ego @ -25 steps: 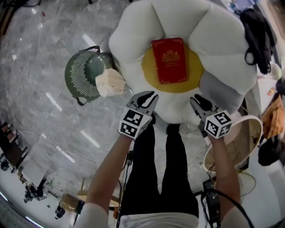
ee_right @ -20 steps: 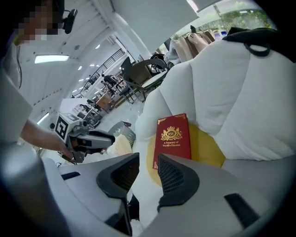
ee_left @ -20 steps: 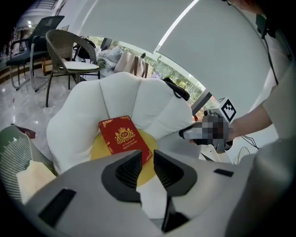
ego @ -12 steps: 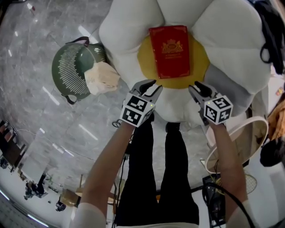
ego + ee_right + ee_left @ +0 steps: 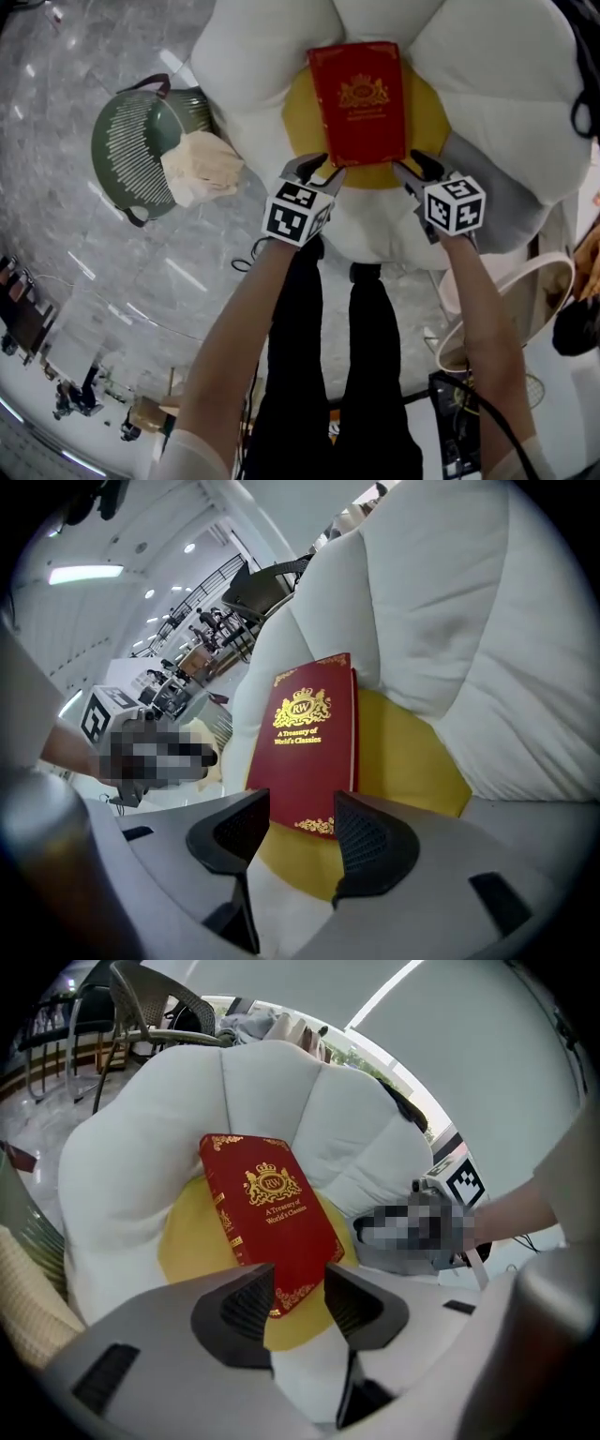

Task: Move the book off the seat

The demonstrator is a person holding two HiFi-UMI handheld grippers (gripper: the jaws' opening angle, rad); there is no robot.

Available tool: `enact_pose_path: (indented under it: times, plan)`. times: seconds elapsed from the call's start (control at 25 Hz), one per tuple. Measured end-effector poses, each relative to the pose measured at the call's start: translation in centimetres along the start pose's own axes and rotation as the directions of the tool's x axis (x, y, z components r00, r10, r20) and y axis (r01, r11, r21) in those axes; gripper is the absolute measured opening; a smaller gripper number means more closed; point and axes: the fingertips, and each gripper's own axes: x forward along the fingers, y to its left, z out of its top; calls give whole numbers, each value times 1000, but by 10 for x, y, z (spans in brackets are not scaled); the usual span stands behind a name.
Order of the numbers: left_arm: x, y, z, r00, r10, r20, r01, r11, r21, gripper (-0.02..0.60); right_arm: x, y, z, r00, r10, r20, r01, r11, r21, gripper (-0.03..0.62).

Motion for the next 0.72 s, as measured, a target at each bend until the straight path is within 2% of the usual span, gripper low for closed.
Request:
enact_pose_path:
  times: [0.2, 0.36, 0.48, 0.56, 0.72]
  plan:
    - [25, 20, -9, 999, 35, -25, -36, 997, -71, 211, 19, -25, -10, 1000, -31, -4, 31, 998, 50, 258]
    - [38, 29, -13, 999, 43, -32, -46, 993, -106, 237, 33, -28, -17, 1000, -19, -20, 20, 999, 43, 274]
    - [50, 31, -20, 998, 38, -58, -45, 992, -115, 269, 43, -30, -20, 999, -17, -27, 18, 999, 36, 297]
    - [57, 32, -26, 997, 30, -75, -39, 991, -126, 321, 50, -31, -21, 1000, -12, -25, 13, 999, 45, 311]
    - [72, 28, -29, 996, -9, -87, -2, 992, -127, 339, 65, -30, -24, 999, 16, -33, -14, 997, 70, 329]
